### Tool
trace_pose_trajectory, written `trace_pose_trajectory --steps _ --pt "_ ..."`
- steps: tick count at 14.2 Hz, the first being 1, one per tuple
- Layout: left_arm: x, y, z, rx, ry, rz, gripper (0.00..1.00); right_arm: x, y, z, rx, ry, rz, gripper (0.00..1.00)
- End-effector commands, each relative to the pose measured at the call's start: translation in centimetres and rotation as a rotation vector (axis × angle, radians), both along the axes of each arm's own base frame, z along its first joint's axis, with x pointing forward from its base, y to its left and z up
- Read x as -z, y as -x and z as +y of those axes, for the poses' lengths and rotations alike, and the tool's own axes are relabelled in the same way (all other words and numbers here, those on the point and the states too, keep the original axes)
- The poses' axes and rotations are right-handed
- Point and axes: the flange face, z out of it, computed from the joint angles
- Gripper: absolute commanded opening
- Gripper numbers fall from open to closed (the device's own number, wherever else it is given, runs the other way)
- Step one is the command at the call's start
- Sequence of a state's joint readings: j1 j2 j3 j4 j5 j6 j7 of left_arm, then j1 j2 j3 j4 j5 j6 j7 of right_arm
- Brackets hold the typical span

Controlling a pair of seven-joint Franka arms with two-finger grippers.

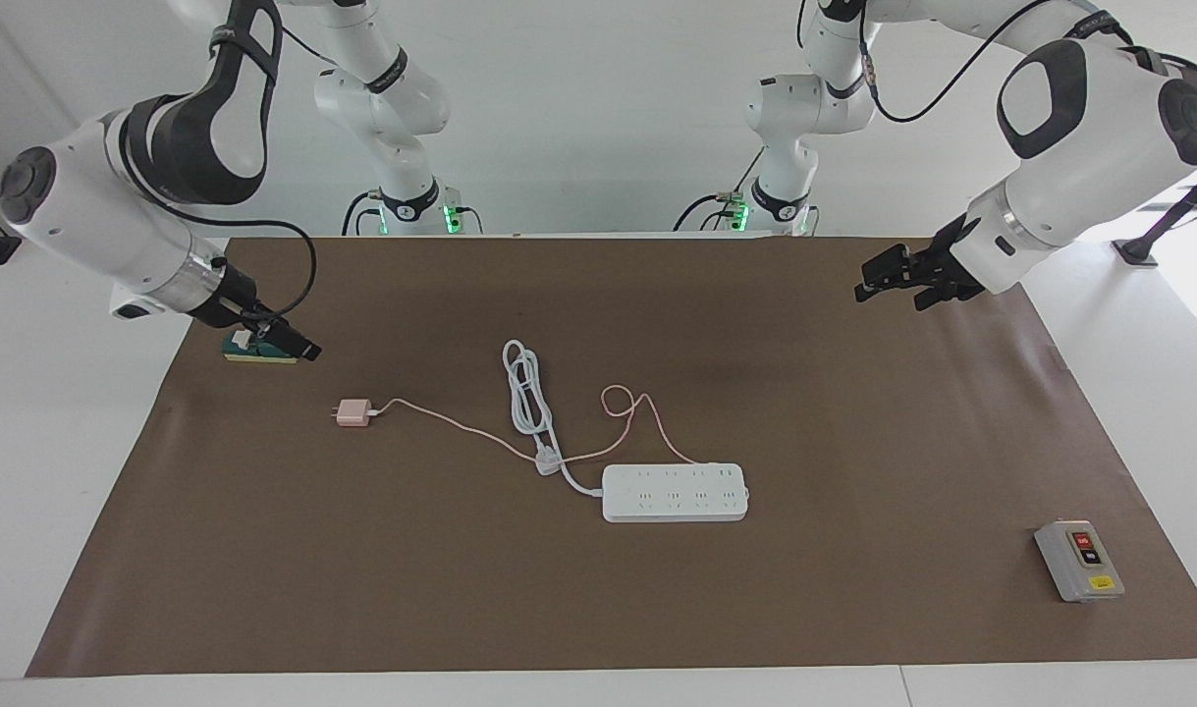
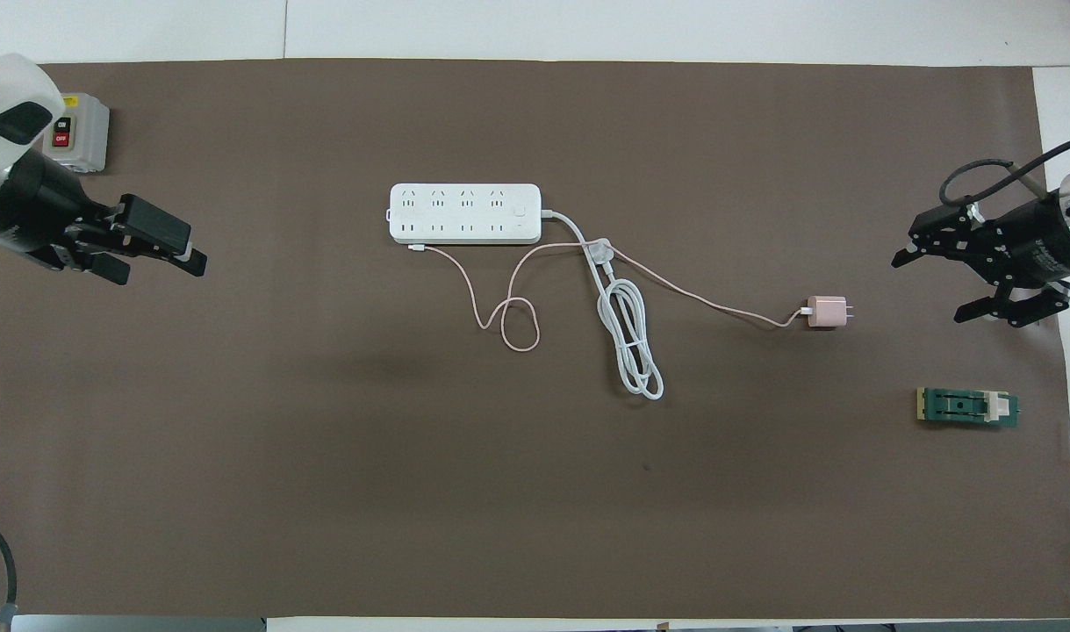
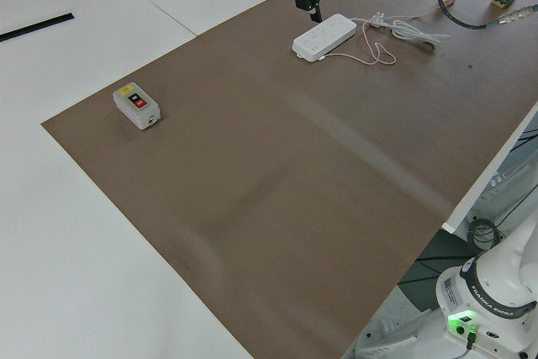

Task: Plug charger into power strip
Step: 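Reach the left gripper toward the power strip while the right gripper approaches the charger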

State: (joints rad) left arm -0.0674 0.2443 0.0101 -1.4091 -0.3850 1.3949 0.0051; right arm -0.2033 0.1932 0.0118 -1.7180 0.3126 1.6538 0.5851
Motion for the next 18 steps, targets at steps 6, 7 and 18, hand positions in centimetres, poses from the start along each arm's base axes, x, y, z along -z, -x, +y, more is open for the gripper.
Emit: trace_pose_trajectory --steps 6,7,18 --pt "2.7 -4.9 -5.2 -0.106 0.617 0.011 1.0 11.8 -0.8 -4.2 0.463 -0.246 0.215 1.0" --pt "2.8 -5.6 -5.3 -0.105 0.689 -0.033 1.0 13.2 -0.8 -4.1 0.488 -0.271 0.248 1.0" --pt "18.2 -1.3 -8.3 -0.252 1.15 -0.066 1.0 20.2 1.3 -5.0 0.553 -0.324 0.297 1.0"
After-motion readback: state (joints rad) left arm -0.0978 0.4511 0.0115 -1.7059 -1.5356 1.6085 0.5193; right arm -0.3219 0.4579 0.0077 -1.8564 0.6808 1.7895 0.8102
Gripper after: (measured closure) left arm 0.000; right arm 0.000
